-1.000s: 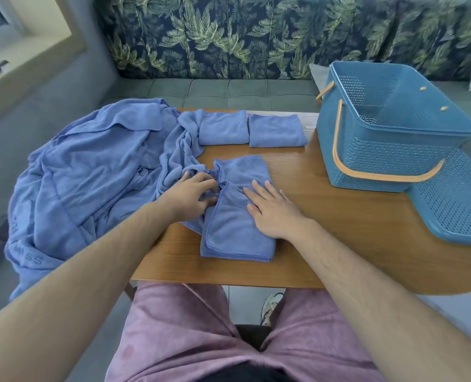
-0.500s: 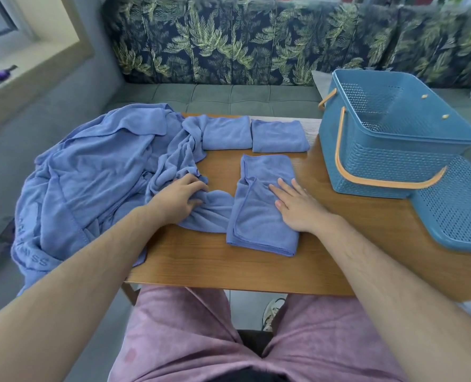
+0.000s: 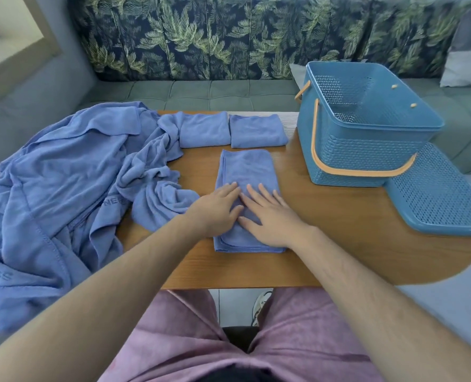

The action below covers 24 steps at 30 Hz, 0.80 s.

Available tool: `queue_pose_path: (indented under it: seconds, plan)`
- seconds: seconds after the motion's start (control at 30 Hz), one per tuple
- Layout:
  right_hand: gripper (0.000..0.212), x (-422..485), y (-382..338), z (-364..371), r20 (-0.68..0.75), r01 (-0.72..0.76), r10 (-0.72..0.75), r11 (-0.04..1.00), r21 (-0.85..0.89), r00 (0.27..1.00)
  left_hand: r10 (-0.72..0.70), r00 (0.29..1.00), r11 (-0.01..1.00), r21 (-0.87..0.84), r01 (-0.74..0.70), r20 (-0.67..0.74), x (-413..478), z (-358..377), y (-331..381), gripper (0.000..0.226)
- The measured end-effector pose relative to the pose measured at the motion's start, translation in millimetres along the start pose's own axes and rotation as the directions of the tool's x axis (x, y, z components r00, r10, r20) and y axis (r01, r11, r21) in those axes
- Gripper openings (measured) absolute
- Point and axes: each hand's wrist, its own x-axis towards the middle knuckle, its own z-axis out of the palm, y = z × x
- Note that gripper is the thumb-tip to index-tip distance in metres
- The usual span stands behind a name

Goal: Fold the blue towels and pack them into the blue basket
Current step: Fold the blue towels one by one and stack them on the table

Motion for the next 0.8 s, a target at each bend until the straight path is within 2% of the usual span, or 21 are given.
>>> queue_pose_path:
  seconds: [0.1,0.17,0.23,0.3,0.4,0.53,0.67,0.8]
  plan:
    - [0.063,-21,15,4,-0.149,0.087,-0.078,0.995,0.053,0.986,-0.018,1.000,0.990,0.138,0.021,-0.018,-16,10,-4,0.065]
    - [0.042,-40,20,3,-0.305,0.232,-0.187,0.966,0.116,0.934,0.150,0.979,0.981,0.143,-0.130,-0.136,-32,11,-6,0.056]
    - [0.022,-58,26,2,-0.366,0.317,-0.240,0.933,0.169,0.899,0.358,0.906,0.934,0.083,-0.348,-0.226,-50,10,-6,0.041]
    - [0.022,-72,31,2,-0.341,0.339,-0.252,0.913,0.226,0.906,0.426,0.874,0.901,0.019,-0.434,-0.233,-65,12,-7,0.039]
    - [0.030,-82,36,5,-0.330,0.336,-0.251,0.912,0.235,0.910,0.388,0.898,0.919,0.009,-0.395,-0.205,-73,15,-7,0.044]
    - [0.020,-83,33,7,-0.388,0.349,-0.266,0.923,0.160,0.882,0.391,0.883,0.920,0.093,-0.380,-0.260,-73,16,-3,0.021]
    - [0.013,-94,24,1,-0.367,0.311,-0.235,0.936,0.163,0.900,0.353,0.908,0.933,0.014,-0.359,-0.227,-81,15,4,0.024]
    - [0.034,-114,27,10,-0.289,0.333,-0.269,0.921,0.202,0.919,0.424,0.877,0.896,-0.036,-0.442,-0.226,-96,22,7,0.030]
